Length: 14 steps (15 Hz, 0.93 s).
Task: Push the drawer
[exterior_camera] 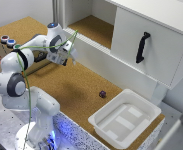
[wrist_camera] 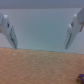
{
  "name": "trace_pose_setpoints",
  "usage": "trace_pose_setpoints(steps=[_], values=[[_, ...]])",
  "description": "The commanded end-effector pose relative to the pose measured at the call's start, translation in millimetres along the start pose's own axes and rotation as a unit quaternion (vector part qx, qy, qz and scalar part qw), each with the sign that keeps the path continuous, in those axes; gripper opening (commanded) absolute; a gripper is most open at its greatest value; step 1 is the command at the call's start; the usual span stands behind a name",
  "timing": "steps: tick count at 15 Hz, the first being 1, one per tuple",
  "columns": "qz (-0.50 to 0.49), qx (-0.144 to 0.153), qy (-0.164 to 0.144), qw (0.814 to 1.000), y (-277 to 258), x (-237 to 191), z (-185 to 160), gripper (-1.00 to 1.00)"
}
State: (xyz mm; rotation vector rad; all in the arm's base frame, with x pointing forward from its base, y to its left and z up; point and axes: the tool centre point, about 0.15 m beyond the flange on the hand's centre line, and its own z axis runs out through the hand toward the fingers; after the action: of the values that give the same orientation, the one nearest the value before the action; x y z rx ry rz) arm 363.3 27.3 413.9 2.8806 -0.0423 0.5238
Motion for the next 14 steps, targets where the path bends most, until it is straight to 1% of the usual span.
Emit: trace_pose_setpoints(steps=[1,4,6,8,9,10,11,12,14], values=[[0.002,0.046,-0.003,0.999,124.3,26.5,31.3,1.00],[0.017,0.061,0.021,0.998,186.3,34.8,37.8,1.00],[0.038,0.080,0.034,0.995,224.6,39.9,42.2,1.00],[0.045,0.097,0.040,0.993,252.5,46.9,43.5,1.00],[0.043,0.097,0.042,0.993,264.9,52.3,42.9,1.00],[0.047,0.095,0.053,0.993,278.1,58.7,39.3,1.00],[0.060,0.084,0.064,0.993,295.8,66.1,33.4,1.00],[0.059,0.082,0.062,0.993,308.6,75.4,31.6,1.00],[0.065,0.096,0.069,0.991,328.1,92.2,23.4,1.00]])
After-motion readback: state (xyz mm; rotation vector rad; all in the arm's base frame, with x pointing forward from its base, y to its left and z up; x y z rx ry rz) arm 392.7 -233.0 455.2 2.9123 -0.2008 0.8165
